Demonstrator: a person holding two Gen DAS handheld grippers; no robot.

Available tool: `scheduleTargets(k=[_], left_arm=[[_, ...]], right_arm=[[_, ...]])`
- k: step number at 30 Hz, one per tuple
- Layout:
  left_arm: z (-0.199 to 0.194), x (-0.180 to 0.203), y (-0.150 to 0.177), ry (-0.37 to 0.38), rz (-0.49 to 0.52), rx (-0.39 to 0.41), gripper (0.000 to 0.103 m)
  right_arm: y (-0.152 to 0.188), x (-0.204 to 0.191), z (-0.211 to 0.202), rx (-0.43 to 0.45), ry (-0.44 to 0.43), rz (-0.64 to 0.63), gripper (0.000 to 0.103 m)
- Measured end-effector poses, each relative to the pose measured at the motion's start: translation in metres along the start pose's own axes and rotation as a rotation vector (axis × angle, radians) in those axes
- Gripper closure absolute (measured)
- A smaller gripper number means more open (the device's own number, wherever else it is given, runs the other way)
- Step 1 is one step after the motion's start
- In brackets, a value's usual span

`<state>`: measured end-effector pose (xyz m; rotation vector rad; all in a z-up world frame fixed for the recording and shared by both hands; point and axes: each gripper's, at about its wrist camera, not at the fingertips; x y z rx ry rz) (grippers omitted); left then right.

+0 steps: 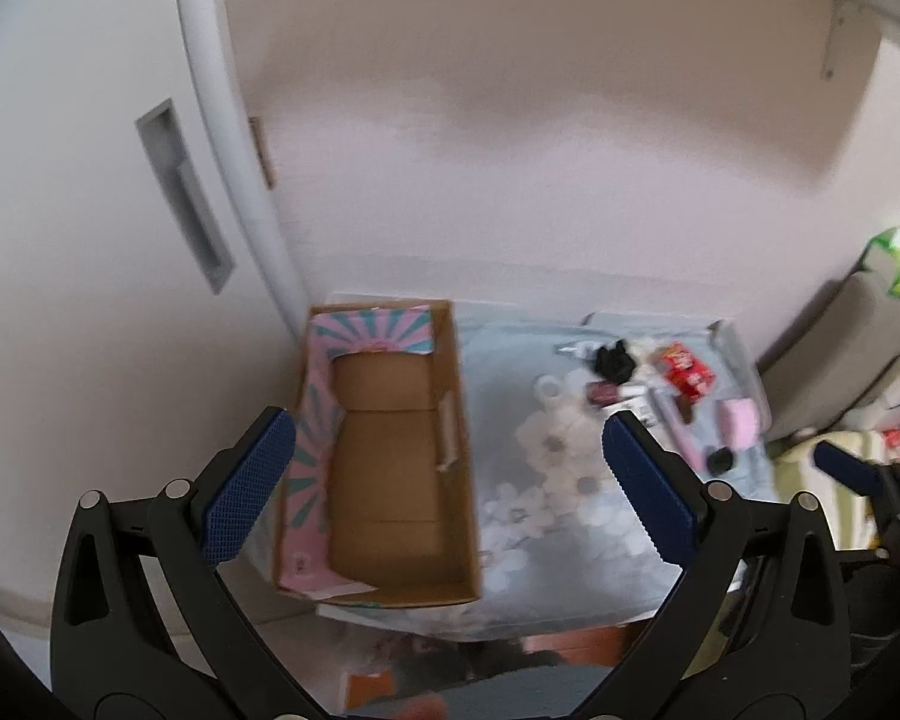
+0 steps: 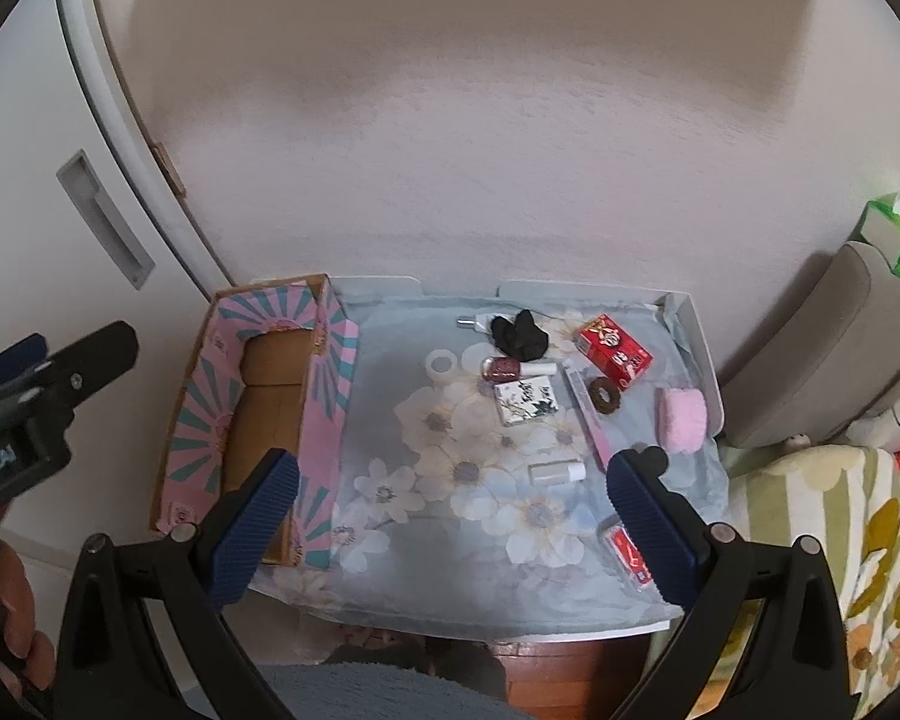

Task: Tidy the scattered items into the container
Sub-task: 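Move both tools toward the scattered items on the table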

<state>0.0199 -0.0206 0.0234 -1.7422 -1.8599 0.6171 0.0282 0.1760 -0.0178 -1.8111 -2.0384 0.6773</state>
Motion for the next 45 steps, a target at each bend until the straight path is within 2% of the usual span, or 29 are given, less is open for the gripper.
scheduleTargets(k=[2,6,10,15,17,21,23,26,32,37,39,42,45], left_arm=[[-0.003,-0.003,-0.001,0.046,-0.015,0.015,0.001],[-0.006,-0.005,-0.002,0.066,-0.032,0.054,0.001],[0.003,-0.005,-0.002,0.117,-0.024,0.018,0.001],[0.011,-0.009,-0.005,0.071,-0.024,-0.004,0.001],[0.013,-0.011,-0.006,0.078,-0.026,-0.01,0.001],[0.007,-0.019,-0.004,0.081,-0.06,0.053,0.001],[0.004,-0.022,-0.003,0.135,-0.077,0.086,0.001],[0.008,-0.025,-0.002,0.196,-0.104,0.082,0.001],[0.018,-0.025,-0.001,0.126,-0.073,0.038,0.001],[0.021,-0.032,-0.005,0.095,-0.065,0.062,0.001],[0.027,-0.029,-0.006,0.116,-0.047,0.059,0.001],[0.041,-0.013,-0.007,0.141,-0.003,0.027,0.001],[0.059,0.02,-0.004,0.183,0.059,-0.039,0.001]], right_arm=[[-0.001,-0.001,-0.001,0.004,-0.001,0.002,0.001],[-0.002,-0.002,-0.001,0.01,-0.01,0.022,0.001],[-0.005,-0.003,-0.002,0.019,0.03,0.019,0.001],[-0.008,-0.004,-0.003,0.027,0.039,0.015,0.001],[-0.008,-0.005,-0.003,0.03,0.037,0.016,0.001],[-0.009,-0.005,-0.001,0.032,0.036,0.019,0.001],[-0.009,-0.005,-0.001,0.031,0.034,0.019,0.001],[-0.009,-0.004,0.0,0.029,0.027,0.026,0.001],[-0.008,-0.004,0.0,0.033,0.033,0.022,0.001],[-0.003,0.028,-0.01,0.075,0.087,0.04,0.001],[0.004,0.054,-0.013,0.079,0.118,0.066,0.001],[0.017,0.089,-0.012,0.066,0.153,0.107,0.001],[0.038,0.123,-0.005,0.035,0.179,0.141,0.001]])
Point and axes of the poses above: each gripper's, at about its wrist camera, not at the fingertips, and z roughly the way its jaws point, x to its right, y to its underside, and after that the axes turned 1 degree about -z, right-handed
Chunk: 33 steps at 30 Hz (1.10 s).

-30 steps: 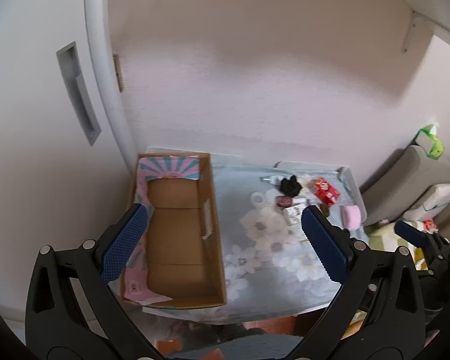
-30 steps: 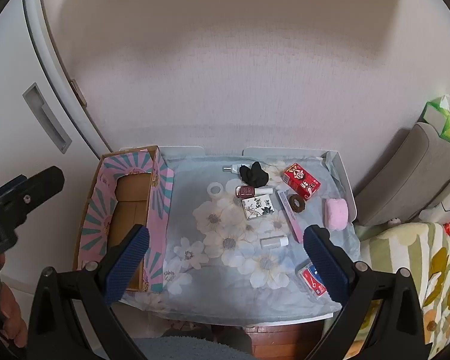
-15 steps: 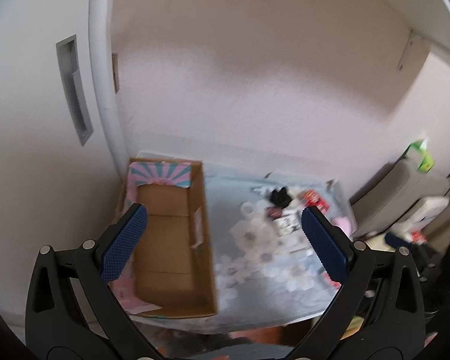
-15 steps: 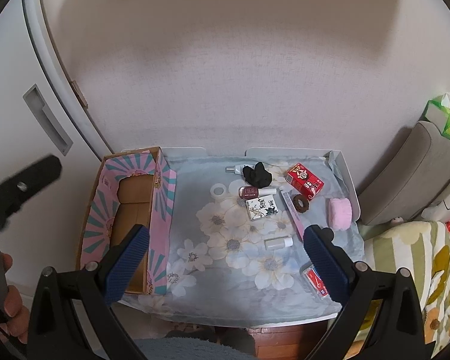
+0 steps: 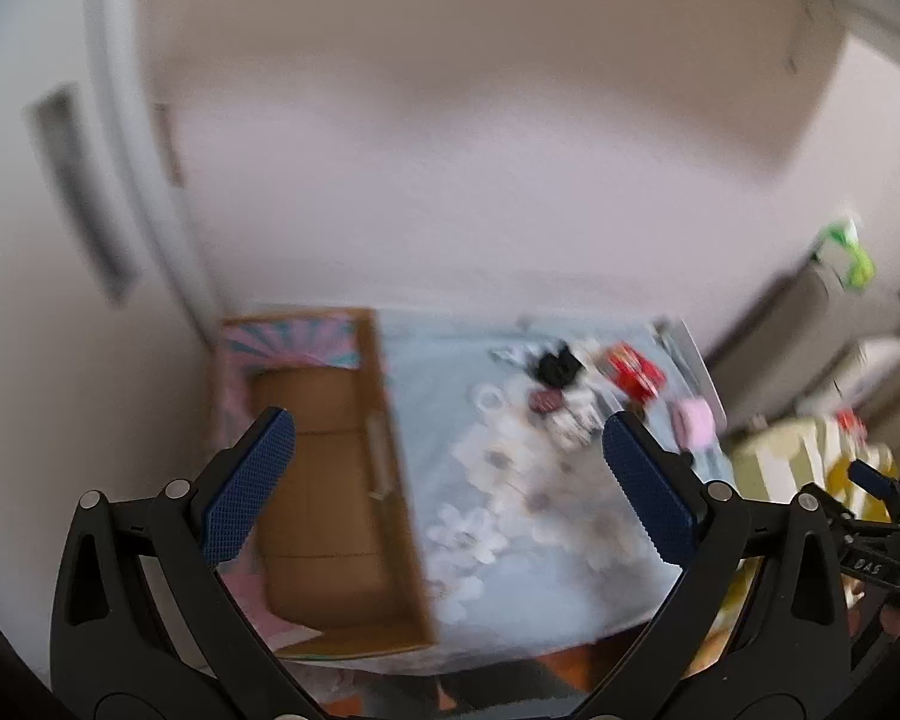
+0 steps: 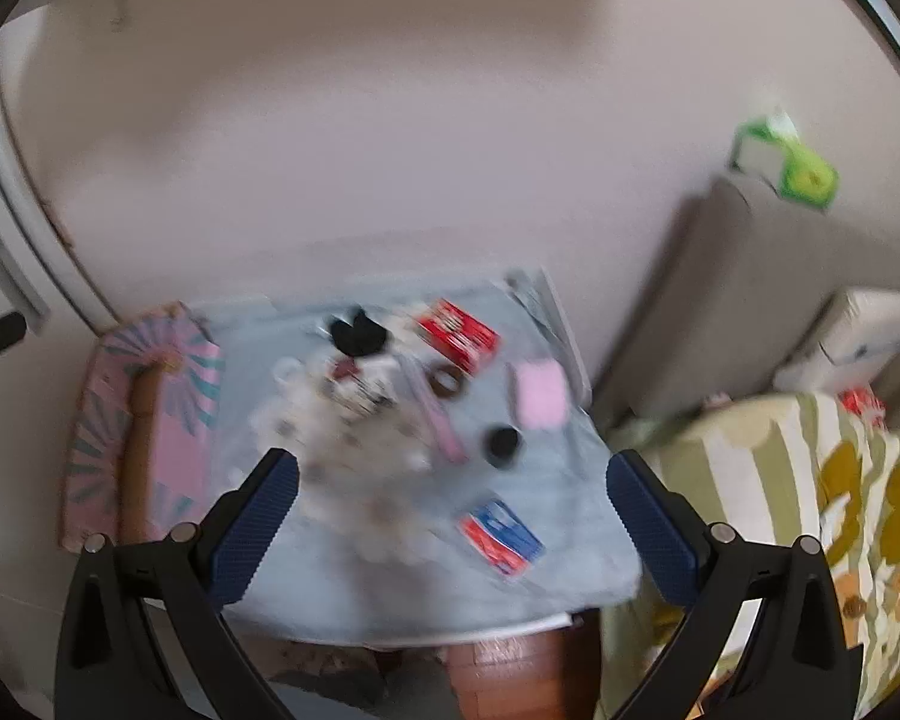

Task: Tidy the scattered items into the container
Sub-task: 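Move both tools toward the scattered items on the table, then grasp the white bottle with left tool while right tool grasps floss box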

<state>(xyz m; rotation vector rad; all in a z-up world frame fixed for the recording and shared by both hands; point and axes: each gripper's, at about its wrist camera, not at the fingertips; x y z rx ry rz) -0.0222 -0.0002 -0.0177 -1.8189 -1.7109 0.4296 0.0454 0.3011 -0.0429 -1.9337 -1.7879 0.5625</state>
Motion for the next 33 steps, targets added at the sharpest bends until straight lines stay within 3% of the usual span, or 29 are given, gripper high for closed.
scheduleTargets(k=[7,11,15,20,30,33], left_arm=[[0.088,0.089,0.028,0.221,0.168,-0.218,0.001],[0.142,0.145,0.062,0.154,0.403,-0.267,0.001],[0.195,0.175,0.093,0.163,0.552,-0.323,0.001],[0.242,0.184,0.111,0.182,0.597,-0.375,0.002],[0.277,0.185,0.124,0.245,0.625,-0.398,0.011],[0.277,0.185,0.127,0.268,0.644,-0.38,0.014]], right_arm=[[0.045,0.037,0.038,-0.066,-0.024,-0.086,0.001],[0.065,0.046,0.066,-0.082,-0.078,-0.171,0.001],[0.076,0.052,0.095,-0.077,-0.136,-0.245,0.001],[0.09,0.055,0.137,-0.071,-0.163,-0.345,0.001],[0.104,0.054,0.177,-0.046,-0.205,-0.452,0.009],[0.105,0.052,0.181,-0.027,-0.223,-0.464,0.017]])
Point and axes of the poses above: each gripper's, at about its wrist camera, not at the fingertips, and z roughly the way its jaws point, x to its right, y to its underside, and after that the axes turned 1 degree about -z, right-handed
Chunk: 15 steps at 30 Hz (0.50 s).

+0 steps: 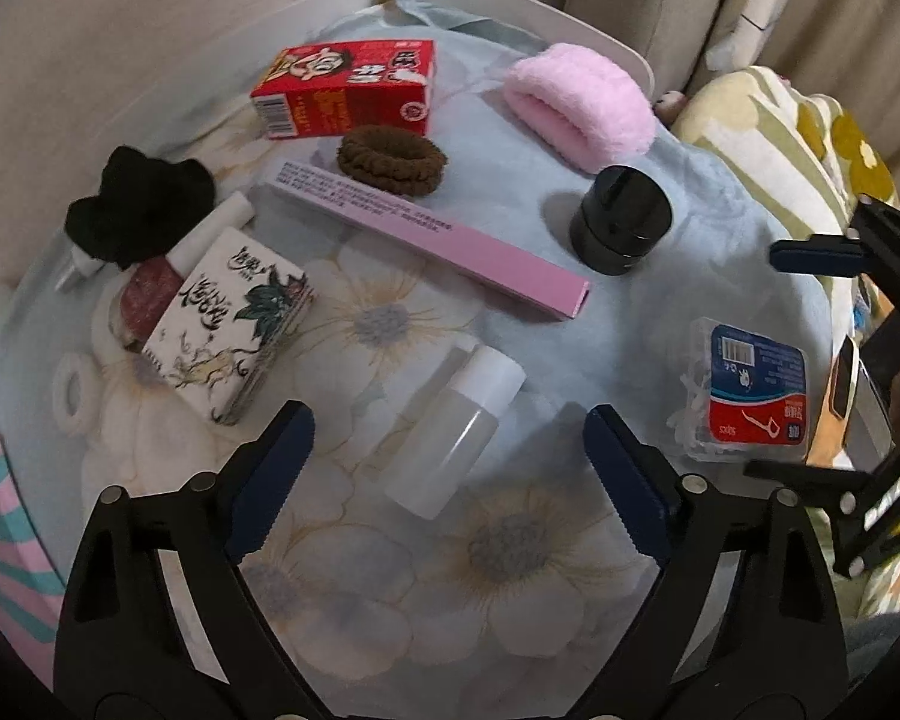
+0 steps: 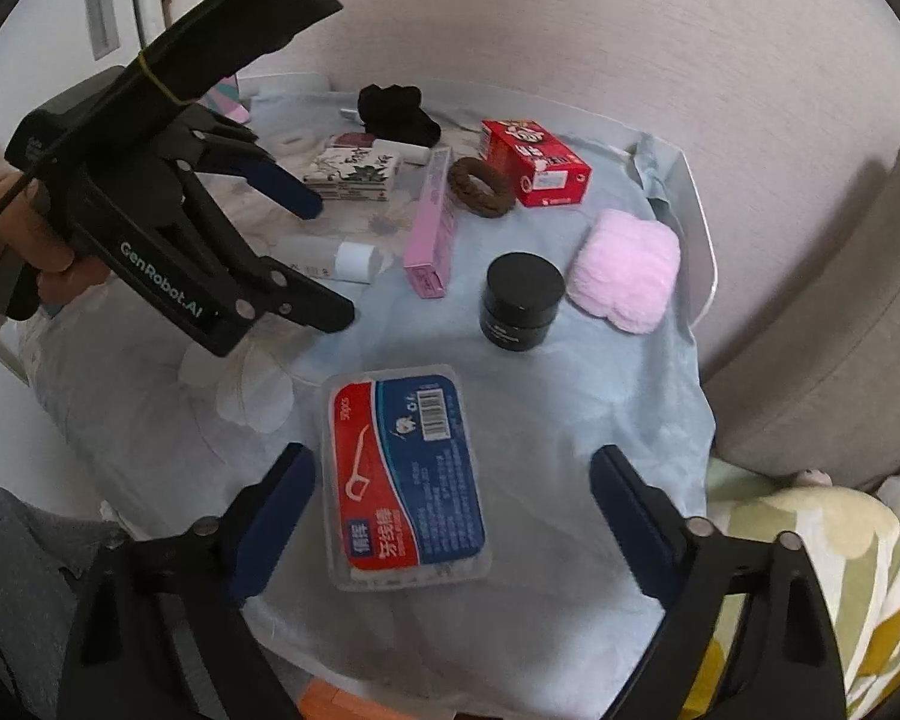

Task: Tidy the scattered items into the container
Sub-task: 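Grasp the white bottle with left tool while right tool grasps floss box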

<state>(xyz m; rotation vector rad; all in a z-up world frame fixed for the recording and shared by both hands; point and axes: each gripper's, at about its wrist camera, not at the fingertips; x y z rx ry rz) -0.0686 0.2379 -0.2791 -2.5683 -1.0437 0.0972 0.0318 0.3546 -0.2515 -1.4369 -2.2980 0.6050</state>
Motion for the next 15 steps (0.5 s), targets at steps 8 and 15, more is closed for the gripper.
scheduleTargets(k=[8,15], left_arm=[[0.003,0.012,0.009,-0.013,0.068,0.037,0.028],[-0.002,0.023,0.017,0.003,0.128,0.08,0.051]], right_arm=[[-0.003,-0.006,0.003,0.022,-0.031,-0.05,0.036],[0.005,-0.02,0.011,-0.008,-0.039,-0.113,0.052]])
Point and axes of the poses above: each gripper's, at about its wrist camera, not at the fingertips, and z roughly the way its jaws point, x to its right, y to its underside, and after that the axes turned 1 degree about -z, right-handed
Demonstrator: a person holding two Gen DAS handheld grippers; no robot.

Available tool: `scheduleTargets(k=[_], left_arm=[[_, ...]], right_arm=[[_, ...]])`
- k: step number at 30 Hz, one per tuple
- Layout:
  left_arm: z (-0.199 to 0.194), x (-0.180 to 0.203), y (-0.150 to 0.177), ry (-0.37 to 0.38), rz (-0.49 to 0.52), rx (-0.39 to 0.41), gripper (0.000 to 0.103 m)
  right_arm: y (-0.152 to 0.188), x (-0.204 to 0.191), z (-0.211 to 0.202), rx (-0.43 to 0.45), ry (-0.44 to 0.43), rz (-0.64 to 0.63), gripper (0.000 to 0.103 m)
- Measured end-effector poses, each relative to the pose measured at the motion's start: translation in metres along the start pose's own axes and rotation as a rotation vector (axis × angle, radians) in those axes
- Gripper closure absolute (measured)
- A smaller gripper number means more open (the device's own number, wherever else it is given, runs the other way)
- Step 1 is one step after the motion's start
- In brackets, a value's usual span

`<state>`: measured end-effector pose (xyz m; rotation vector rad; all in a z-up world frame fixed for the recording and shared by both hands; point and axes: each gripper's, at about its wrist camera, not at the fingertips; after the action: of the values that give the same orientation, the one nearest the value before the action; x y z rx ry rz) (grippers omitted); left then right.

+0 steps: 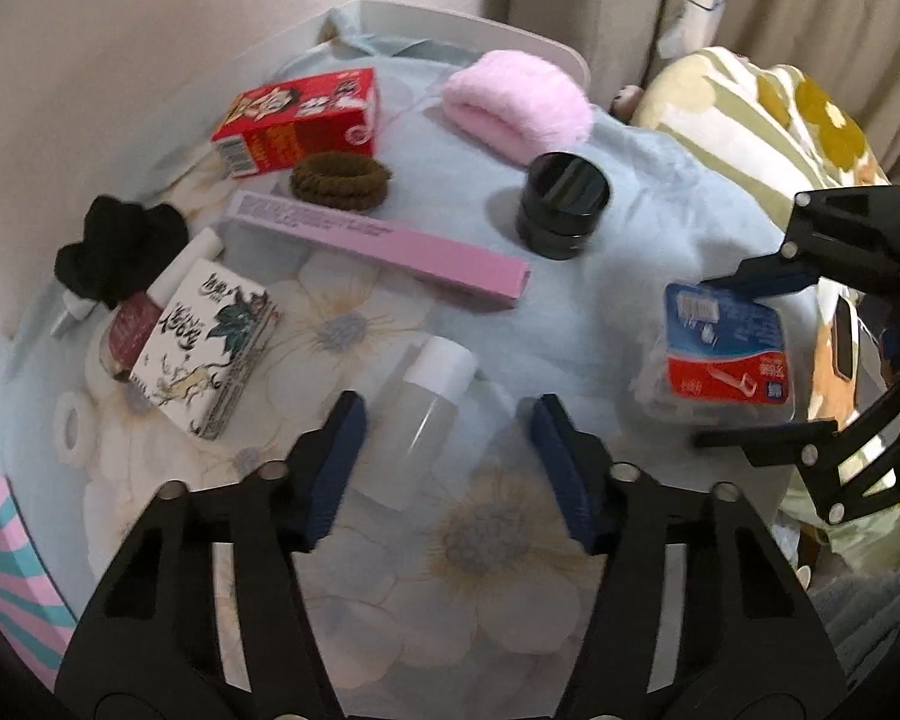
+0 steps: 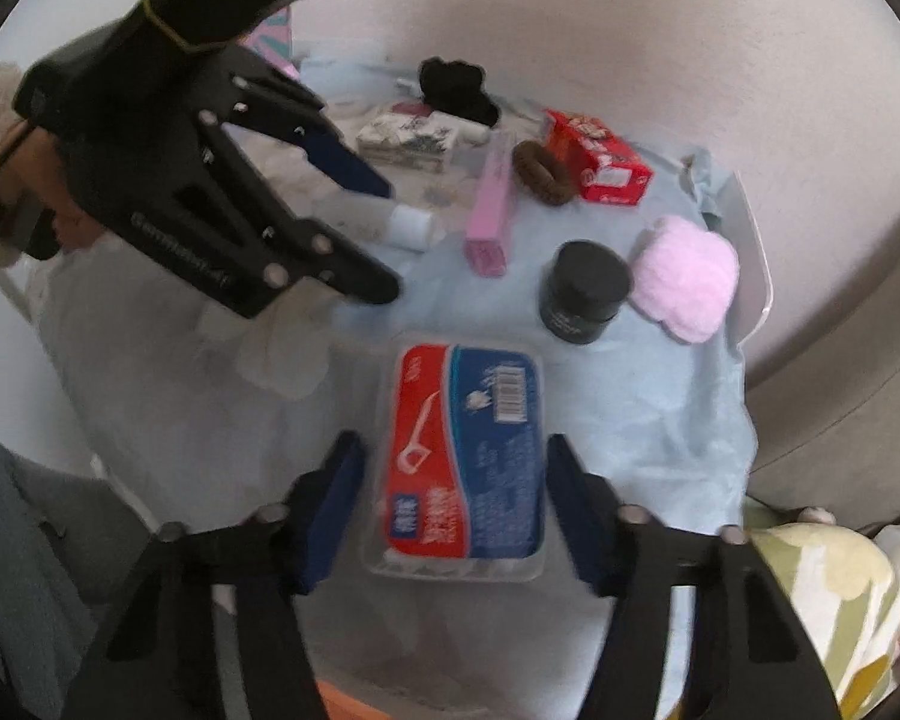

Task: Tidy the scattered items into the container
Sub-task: 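Grasp the white bottle with left tool while right tool grasps floss box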

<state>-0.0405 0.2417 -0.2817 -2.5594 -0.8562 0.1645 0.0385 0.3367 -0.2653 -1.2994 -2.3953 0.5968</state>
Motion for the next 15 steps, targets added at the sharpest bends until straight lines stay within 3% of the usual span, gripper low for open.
scheduleTargets(k=[3,5,6,15], left_arm=[[0.0,0.003,-0.002,0.016,0.014,0.008,0.061],[0.0,0.003,-0.003,0.017,0.013,0.01,0.08],[0.0,0.003,-0.004,0.02,0.012,0.007,0.084],[-0.008,-0.006,-0.003,0.015,-0.052,0.007,0.084]], right_arm=[[0.0,0.001,-0.001,-0.001,-0.005,0.008,0.053],[0.0,0.003,-0.001,0.004,-0.009,0.025,0.053],[0.0,0.005,-0.002,0.003,-0.014,0.034,0.053],[-0.005,0.013,-0.009,0.011,-0.003,0.088,0.053]])
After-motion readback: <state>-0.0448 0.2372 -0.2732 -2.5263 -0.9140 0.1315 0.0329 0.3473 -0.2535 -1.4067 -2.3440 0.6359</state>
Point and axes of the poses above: each gripper's, at about its wrist camera, not at the fingertips, and z roughly the way its jaws point, x to its right, y to its underside, and after that the axes turned 1 degree about -z, right-handed
